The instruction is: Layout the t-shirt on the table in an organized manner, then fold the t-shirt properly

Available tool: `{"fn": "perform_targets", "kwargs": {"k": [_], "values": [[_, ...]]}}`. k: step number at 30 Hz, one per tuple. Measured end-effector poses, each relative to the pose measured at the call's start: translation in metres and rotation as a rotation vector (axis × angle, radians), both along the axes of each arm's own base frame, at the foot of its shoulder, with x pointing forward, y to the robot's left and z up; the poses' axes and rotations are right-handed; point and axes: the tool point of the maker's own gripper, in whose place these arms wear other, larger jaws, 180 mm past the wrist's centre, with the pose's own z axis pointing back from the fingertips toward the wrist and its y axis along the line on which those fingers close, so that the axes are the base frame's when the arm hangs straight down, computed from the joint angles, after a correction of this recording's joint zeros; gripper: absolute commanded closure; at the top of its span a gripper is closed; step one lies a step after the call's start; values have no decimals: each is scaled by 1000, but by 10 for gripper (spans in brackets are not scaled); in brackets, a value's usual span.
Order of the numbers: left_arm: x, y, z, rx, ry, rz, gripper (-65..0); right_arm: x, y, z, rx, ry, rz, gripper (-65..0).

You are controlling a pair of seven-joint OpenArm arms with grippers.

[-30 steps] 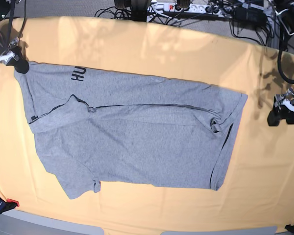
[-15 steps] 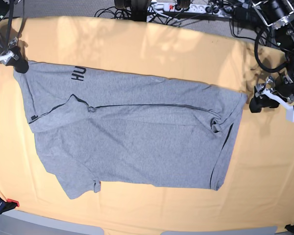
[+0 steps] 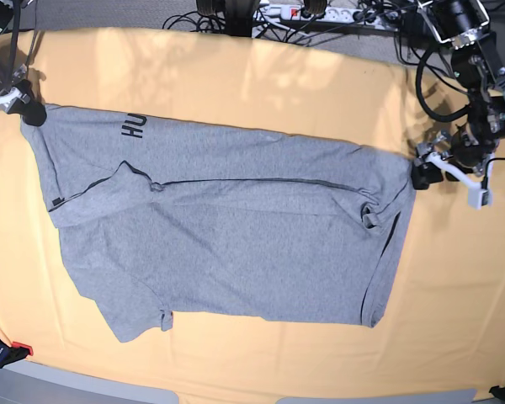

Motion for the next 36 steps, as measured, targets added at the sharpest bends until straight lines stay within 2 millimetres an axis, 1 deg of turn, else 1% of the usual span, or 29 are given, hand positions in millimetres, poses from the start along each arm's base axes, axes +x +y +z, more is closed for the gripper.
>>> {"fn": "perform_targets", "kwargs": {"k": [5,6,9,11,16,21,23,26,30,32,36], "values": [[4,-25,-4,25,-1,-120,-494,0,-1,0,-2,0,0,0],[5,-27,-4,22,-2,-128,-494,0,-1,0,-2,0,0,0],[2,-40,0,-26,-12,-197,-494,0,-1,0,-2,0,1,0],[1,-44,2,-47,-20,-220,-494,0,-1,0,-2,0,0,0],[-3,-43,3,-51,0,-248,-494,0,-1,0,-2,0,0,0],[-3,-34,6,-23,3,-250,-494,0,-1,0,-2,0,0,0],[-3,-33,7,-20,4,-250,-494,0,-1,0,-2,0,0,0],[-4,-34,6,-26,11,-254,-494,0,-1,1,-2,-1,0,0],[-4,-50,19,-85,-43,-356,-494,0,-1,0,-2,0,0,0],[-5,-50,24,-86,-57,-384,-494,0,-1,0,-2,0,0,0],[-5,-46,25,-73,-50,-388,-494,0,-1,0,-2,0,0,0]]}}
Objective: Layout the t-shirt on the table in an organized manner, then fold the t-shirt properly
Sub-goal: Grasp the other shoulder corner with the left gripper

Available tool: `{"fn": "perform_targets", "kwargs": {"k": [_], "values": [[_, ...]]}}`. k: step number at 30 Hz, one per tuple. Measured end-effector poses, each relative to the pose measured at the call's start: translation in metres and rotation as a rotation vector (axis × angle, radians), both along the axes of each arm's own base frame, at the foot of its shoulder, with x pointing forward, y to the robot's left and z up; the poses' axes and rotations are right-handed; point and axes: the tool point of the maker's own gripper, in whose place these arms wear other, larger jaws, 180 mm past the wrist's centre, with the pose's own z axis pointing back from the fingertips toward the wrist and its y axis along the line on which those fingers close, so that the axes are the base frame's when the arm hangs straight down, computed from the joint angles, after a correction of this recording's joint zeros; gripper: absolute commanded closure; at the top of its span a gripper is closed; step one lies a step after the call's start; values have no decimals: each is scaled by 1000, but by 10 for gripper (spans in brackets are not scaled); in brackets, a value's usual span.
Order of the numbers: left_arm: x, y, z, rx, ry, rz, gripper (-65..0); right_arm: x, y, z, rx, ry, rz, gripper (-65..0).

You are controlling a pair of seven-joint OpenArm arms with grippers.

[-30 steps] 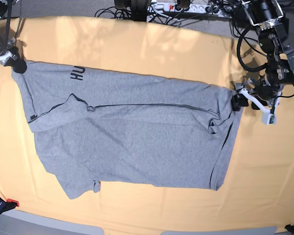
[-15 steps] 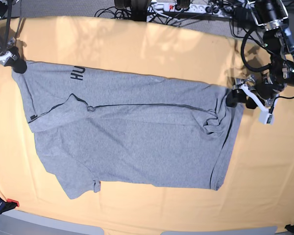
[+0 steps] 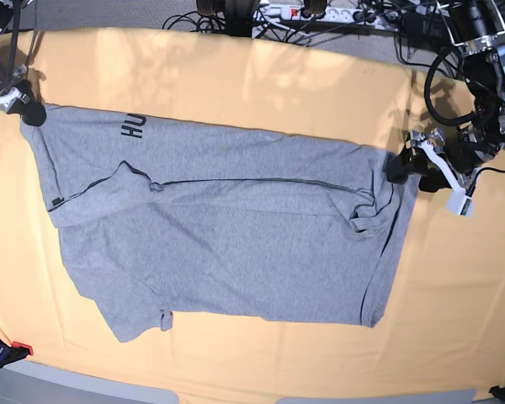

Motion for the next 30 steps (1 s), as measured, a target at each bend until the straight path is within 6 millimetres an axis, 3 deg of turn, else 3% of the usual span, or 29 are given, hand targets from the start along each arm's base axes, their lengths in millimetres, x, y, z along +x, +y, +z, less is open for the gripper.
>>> {"fn": "perform_targets", "kwargs": {"k": [6,10,14,22,30], "values": [[-3,10,-7,40,33,35,-494,0,0,0,0,0,0,0],[-20,11,-21,38,69,39,-494,0,0,0,0,0,0,0],[-24,9,-23,23,65,45,-494,0,0,0,0,1,0,0],[-11,15,-17,-26,16,161,-494,0,0,0,0,0,0,0],[1,-11,-21,-110,-18,208,-494,0,0,0,0,0,0,0]]}}
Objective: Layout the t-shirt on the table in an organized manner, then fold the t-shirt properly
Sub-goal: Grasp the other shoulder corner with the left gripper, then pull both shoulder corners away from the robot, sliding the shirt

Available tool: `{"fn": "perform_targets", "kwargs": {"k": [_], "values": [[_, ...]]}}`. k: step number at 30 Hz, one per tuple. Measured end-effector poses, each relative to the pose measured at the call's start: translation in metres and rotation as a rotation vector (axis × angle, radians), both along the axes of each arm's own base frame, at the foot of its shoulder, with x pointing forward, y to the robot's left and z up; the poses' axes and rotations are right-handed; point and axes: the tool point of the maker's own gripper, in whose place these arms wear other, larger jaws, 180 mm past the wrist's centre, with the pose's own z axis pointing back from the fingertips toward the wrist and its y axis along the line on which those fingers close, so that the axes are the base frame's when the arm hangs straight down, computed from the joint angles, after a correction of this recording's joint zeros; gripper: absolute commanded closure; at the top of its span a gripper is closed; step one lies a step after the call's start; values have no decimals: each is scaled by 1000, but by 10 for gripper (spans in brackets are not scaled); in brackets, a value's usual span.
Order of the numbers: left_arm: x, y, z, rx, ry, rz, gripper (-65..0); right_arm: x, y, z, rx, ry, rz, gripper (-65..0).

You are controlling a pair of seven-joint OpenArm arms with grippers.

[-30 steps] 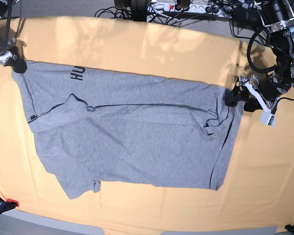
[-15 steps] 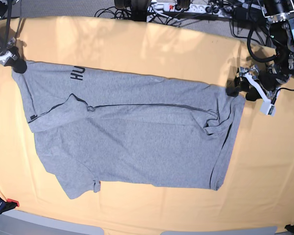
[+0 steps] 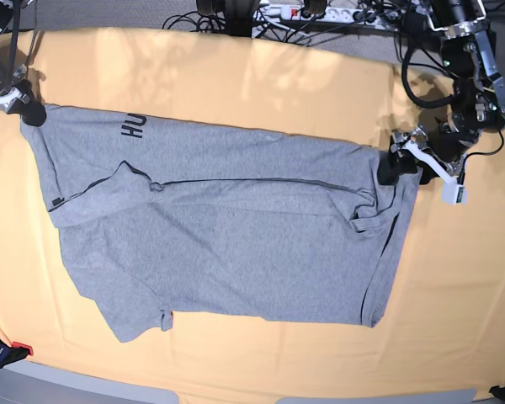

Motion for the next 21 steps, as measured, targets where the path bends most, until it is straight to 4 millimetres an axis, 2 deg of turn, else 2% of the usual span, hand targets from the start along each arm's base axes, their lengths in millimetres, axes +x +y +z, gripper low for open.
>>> {"fn": "perform_targets", "kwargs": {"k": [4,5,6,7,10,11,16,21], "values": [[0,-1,-1,-18,4,16,-493,0,0,0,0,0,0,0],[0,-1,-1,-17,5,17,-481,0,0,0,0,0,0,0],[0,-1,-1,-14,6,18,-442,0,0,0,0,0,0,0],[1,1,-2,-3,13,24,-371,0,0,0,0,0,0,0],[0,6,-7,25,39,46,-72,0,0,0,0,0,0,0],[-2,7,-9,31,53,42,0,0,0,0,0,0,0,0],[1,13,-4,50,48,37,0,0,0,0,0,0,0,0],[10,25,13,64,20,22,0,0,0,0,0,1,0,0]]}}
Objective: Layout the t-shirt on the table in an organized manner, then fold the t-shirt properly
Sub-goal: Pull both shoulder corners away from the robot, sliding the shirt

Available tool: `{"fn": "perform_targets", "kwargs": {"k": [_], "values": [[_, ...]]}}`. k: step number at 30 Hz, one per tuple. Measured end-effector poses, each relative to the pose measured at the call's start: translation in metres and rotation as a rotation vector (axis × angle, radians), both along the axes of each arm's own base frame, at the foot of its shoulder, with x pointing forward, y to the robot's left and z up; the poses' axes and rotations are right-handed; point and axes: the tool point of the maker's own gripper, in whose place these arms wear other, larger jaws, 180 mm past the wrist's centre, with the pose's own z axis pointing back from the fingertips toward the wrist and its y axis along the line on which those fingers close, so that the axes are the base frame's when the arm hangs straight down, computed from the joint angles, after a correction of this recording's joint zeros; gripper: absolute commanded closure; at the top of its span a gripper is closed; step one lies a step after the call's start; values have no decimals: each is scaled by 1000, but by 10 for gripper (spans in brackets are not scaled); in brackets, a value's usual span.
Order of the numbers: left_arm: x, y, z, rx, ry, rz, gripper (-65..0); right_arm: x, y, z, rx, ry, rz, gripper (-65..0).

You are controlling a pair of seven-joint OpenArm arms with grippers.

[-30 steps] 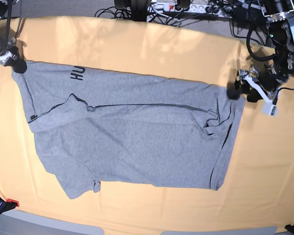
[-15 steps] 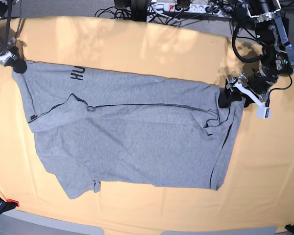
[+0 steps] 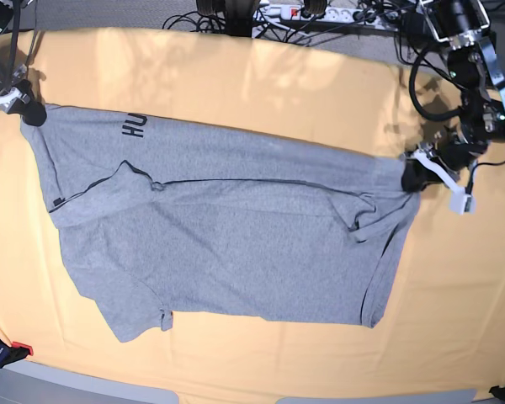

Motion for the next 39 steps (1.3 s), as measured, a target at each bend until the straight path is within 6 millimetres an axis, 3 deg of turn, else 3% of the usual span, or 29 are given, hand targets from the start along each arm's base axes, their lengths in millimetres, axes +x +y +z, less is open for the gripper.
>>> {"fn": "perform_targets", "kwargs": {"k": [4,7,10,14,26,31,39], "values": [[-2,7,11,-50,-22,14,0,-4,3,-2,3,25,19,0],[-8,9,13,-57,-16,-16,0,-4,11,8,4,19,75,0],[-15,-8,20,-111,-32,-115,0,2,12,25,-48,-18,111,0],[-33,-24,20,-166,-36,-220,0,-8,12,25,-108,21,137,0],[-71,5,23,-109,77,-311,0,-43,12,30,-248,118,207,0],[-79,0,39,-145,38,-400,0,-54,18,45,-343,131,268,0],[-101,0,26,-162,106,-399,0,-68,20,41,-345,170,281,0]]}}
